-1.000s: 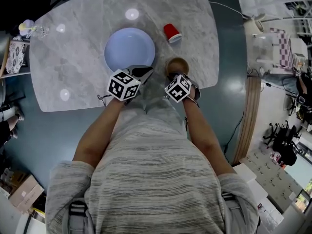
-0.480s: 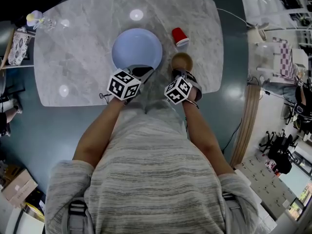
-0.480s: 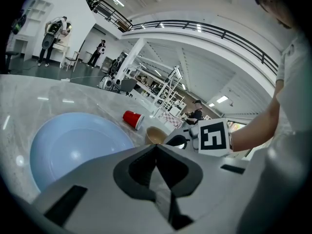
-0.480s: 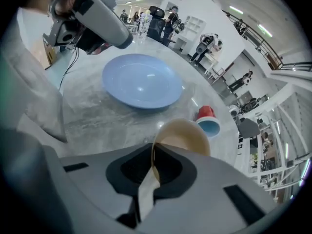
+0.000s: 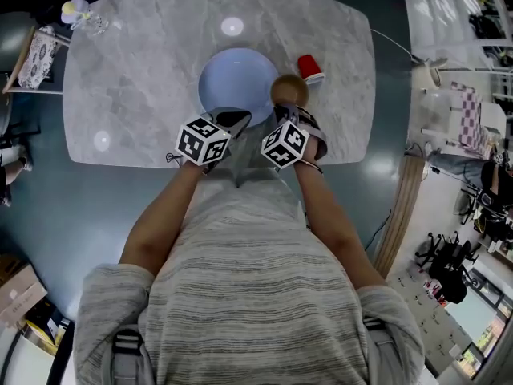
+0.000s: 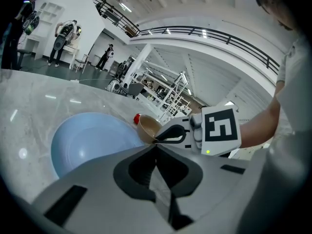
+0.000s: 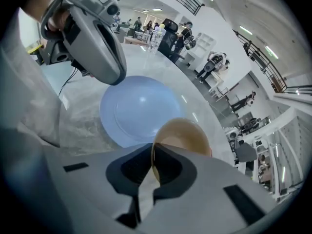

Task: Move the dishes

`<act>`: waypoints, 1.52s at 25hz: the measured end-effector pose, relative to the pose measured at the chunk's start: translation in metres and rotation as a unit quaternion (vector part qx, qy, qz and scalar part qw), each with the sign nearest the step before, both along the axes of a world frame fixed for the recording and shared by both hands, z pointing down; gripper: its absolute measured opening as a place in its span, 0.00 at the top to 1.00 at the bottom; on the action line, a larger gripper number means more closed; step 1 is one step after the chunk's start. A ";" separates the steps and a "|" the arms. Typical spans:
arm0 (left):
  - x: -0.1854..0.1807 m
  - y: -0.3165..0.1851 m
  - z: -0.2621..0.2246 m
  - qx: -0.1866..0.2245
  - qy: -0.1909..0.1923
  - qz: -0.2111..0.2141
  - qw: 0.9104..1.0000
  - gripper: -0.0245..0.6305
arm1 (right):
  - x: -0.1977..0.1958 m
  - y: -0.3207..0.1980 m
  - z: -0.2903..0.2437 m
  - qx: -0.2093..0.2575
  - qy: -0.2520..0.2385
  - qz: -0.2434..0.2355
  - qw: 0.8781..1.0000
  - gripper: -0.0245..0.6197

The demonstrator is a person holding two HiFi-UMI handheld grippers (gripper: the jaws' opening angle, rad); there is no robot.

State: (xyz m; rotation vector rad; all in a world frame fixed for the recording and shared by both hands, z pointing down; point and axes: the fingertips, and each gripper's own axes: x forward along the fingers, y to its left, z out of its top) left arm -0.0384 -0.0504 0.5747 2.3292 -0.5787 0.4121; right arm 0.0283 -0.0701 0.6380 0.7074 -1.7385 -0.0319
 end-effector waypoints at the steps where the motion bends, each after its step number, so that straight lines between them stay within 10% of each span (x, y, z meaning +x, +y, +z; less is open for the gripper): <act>1: -0.005 0.000 0.001 -0.001 0.000 -0.005 1.000 0.93 | -0.008 -0.001 0.001 -0.001 0.001 -0.013 1.000 0.92; 11: -0.050 -0.001 0.007 -0.015 -0.001 -0.055 0.998 0.93 | -0.074 0.000 0.025 -0.018 0.022 -0.126 0.992 0.92; 38: -0.108 0.000 0.009 -0.033 -0.020 -0.077 0.996 0.93 | -0.154 -0.003 0.047 -0.003 0.012 -0.191 0.981 0.92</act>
